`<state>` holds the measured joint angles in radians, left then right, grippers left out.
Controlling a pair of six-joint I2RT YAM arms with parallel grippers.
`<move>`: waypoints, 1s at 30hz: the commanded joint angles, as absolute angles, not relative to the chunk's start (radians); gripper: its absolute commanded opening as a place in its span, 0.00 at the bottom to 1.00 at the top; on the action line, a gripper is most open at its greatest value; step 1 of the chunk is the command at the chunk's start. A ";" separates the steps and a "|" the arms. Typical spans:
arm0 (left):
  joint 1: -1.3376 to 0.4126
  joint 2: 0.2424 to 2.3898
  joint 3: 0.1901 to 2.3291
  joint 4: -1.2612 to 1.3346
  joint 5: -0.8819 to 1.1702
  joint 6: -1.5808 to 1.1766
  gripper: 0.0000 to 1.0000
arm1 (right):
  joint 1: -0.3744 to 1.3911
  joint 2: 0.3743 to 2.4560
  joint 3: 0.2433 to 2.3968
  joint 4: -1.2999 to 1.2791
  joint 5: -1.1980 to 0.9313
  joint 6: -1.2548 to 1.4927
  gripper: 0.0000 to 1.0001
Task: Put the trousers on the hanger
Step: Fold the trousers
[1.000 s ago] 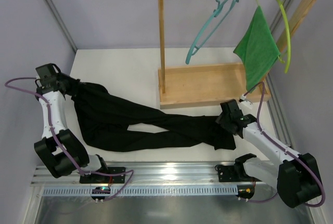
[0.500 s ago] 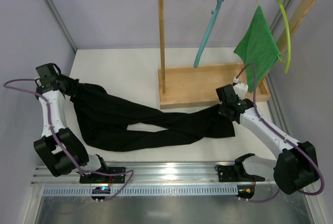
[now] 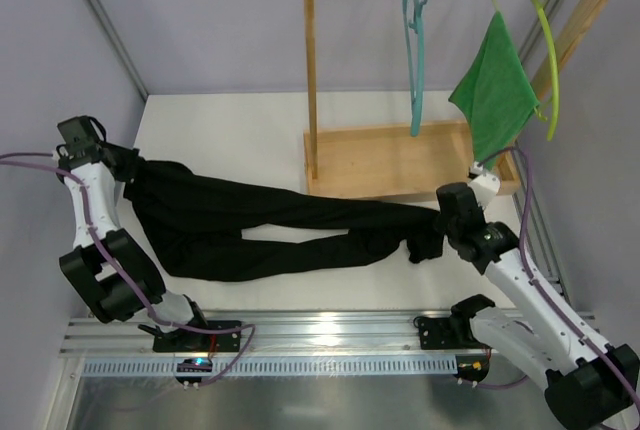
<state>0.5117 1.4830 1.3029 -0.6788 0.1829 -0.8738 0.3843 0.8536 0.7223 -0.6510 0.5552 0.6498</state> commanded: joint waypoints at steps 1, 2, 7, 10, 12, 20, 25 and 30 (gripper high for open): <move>0.541 1.497 1.315 -0.664 0.170 -0.848 0.00 | 0.385 0.772 0.600 -0.690 0.353 0.845 0.24; 0.546 1.500 1.316 -0.666 0.170 -0.844 0.00 | 0.387 0.761 0.598 -0.713 0.342 0.862 0.36; 0.555 1.500 1.324 -0.667 0.186 -0.831 0.00 | 0.387 0.680 0.667 -0.758 0.313 0.833 0.56; 0.555 1.497 1.319 -0.663 0.205 -0.828 0.00 | 0.385 0.724 0.690 -0.684 0.357 0.734 0.69; 0.555 1.499 1.318 -0.660 0.213 -0.821 0.00 | 0.367 0.785 0.722 -0.652 0.367 0.695 0.71; 0.555 1.497 1.307 -0.661 0.236 -0.808 0.00 | 0.190 1.035 0.781 -0.666 0.246 0.806 0.73; 0.554 1.500 1.299 -0.657 0.250 -0.811 0.00 | 0.156 1.069 0.703 -0.673 0.140 0.978 0.76; 0.554 1.502 1.289 -0.646 0.249 -0.810 0.00 | 0.156 1.054 0.644 -0.620 0.103 1.031 0.76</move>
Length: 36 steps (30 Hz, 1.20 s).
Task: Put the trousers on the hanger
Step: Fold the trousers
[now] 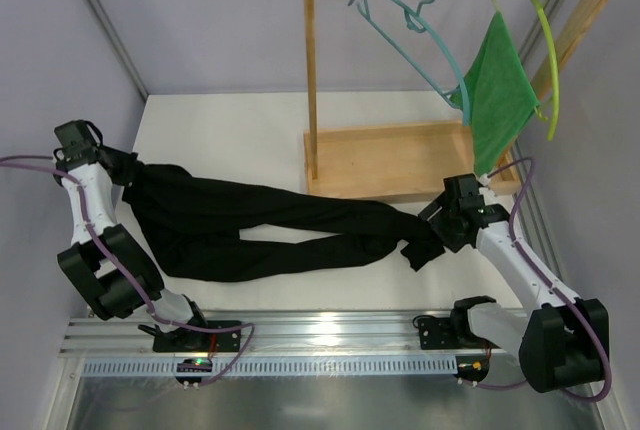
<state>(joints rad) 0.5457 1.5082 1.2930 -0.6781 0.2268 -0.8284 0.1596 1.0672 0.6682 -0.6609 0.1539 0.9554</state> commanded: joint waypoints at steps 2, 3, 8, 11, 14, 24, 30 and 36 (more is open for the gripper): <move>0.555 1.505 1.284 -0.644 0.250 -0.810 0.00 | 0.155 1.058 0.627 -0.595 0.092 1.031 0.74; 0.555 1.505 1.281 -0.641 0.255 -0.811 0.00 | 0.156 1.061 0.606 -0.580 0.084 1.020 0.62; 0.555 1.499 1.270 -0.634 0.262 -0.824 0.00 | 0.156 1.035 0.696 -0.517 0.181 0.800 0.04; 0.554 1.494 1.261 -0.626 0.259 -0.834 0.01 | 0.160 1.069 0.902 -0.547 0.208 0.583 0.04; 0.555 1.497 1.262 -0.641 0.239 -0.835 0.00 | 0.237 1.037 1.049 -0.584 0.350 0.436 0.04; 0.555 1.512 1.311 -0.670 0.198 -0.824 0.00 | 0.407 0.789 0.597 -0.736 0.279 0.840 0.42; 0.555 1.532 1.325 -0.684 0.195 -0.801 0.00 | 0.405 0.726 0.692 -0.919 0.374 0.882 0.66; 0.555 1.508 1.316 -0.678 0.216 -0.804 0.00 | 0.388 0.787 0.805 -0.839 0.446 0.793 0.86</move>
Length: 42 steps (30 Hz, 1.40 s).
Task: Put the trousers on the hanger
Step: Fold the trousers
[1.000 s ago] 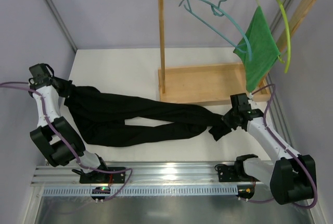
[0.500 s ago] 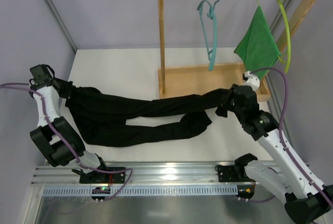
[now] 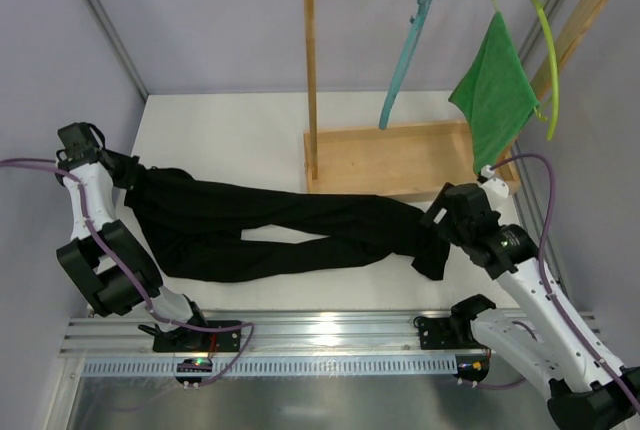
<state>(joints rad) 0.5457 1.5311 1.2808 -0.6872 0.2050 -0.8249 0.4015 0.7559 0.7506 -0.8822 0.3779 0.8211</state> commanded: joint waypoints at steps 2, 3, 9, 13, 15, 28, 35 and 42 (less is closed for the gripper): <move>0.557 1.502 1.307 -0.673 0.232 -0.802 0.00 | 0.320 0.857 0.818 -0.781 0.410 0.782 0.86; 0.555 1.502 1.304 -0.670 0.238 -0.802 0.00 | 0.295 0.882 0.819 -0.753 0.379 0.776 0.84; 0.555 1.502 1.281 -0.673 0.244 -0.782 0.00 | 0.207 1.092 0.801 -0.648 0.269 0.723 0.73; 0.557 1.500 1.276 -0.670 0.245 -0.788 0.00 | 0.209 1.158 0.767 -0.568 0.202 0.703 0.66; 0.555 1.499 1.275 -0.667 0.245 -0.792 0.00 | 0.209 1.175 0.762 -0.545 0.222 0.686 0.49; 0.555 1.500 1.293 -0.683 0.247 -0.796 0.00 | 0.209 1.204 1.112 -0.750 0.290 0.492 0.34; 0.557 1.494 1.263 -0.667 0.253 -0.784 0.00 | 0.196 1.151 0.829 -0.698 0.201 0.586 0.60; 0.555 1.485 1.243 -0.649 0.267 -0.798 0.00 | 0.196 1.154 0.686 -0.601 0.150 0.574 0.46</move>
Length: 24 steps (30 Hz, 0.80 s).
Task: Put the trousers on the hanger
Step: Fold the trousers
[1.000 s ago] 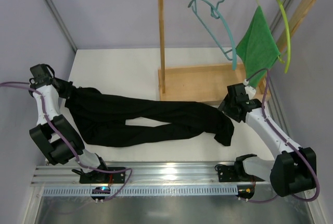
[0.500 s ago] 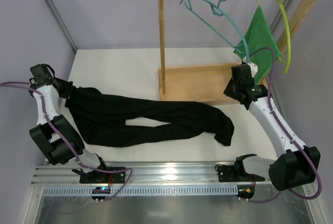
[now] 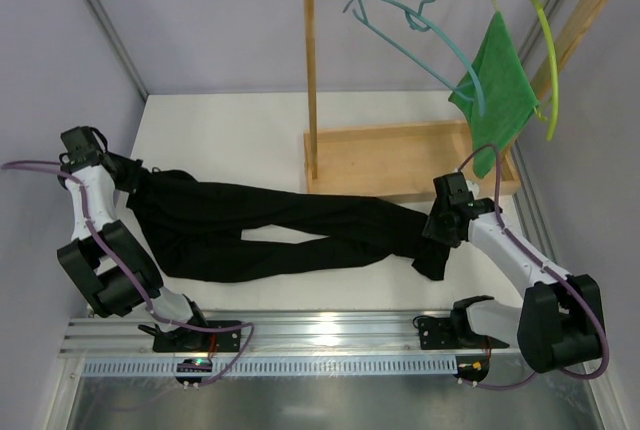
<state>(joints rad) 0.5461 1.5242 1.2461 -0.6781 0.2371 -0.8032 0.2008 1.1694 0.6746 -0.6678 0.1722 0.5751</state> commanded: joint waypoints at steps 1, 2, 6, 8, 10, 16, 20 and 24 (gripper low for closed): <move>0.555 1.486 1.246 -0.649 0.265 -0.796 0.00 | 0.198 1.152 0.692 -0.592 0.150 0.563 0.34; 0.557 1.488 1.247 -0.652 0.261 -0.796 0.00 | 0.196 1.147 0.701 -0.586 0.155 0.548 0.23; 0.555 1.502 1.269 -0.666 0.238 -0.795 0.00 | 0.199 1.155 0.964 -0.649 0.279 0.431 0.04; 0.557 1.511 1.285 -0.681 0.230 -0.795 0.00 | 0.198 1.144 1.053 -0.663 0.391 0.368 0.04; 0.557 1.514 1.290 -0.690 0.212 -0.796 0.01 | 0.198 1.117 1.101 -0.695 0.438 0.412 0.04; 0.558 1.512 1.287 -0.689 0.175 -0.795 0.00 | 0.199 0.832 0.691 -0.724 0.342 0.741 0.29; 0.569 1.522 1.279 -0.690 0.187 -0.779 0.00 | 0.199 0.684 0.511 -0.742 0.301 0.877 0.55; 0.572 1.520 1.278 -0.686 0.210 -0.778 0.00 | 0.198 0.670 0.619 -0.817 0.324 0.882 0.63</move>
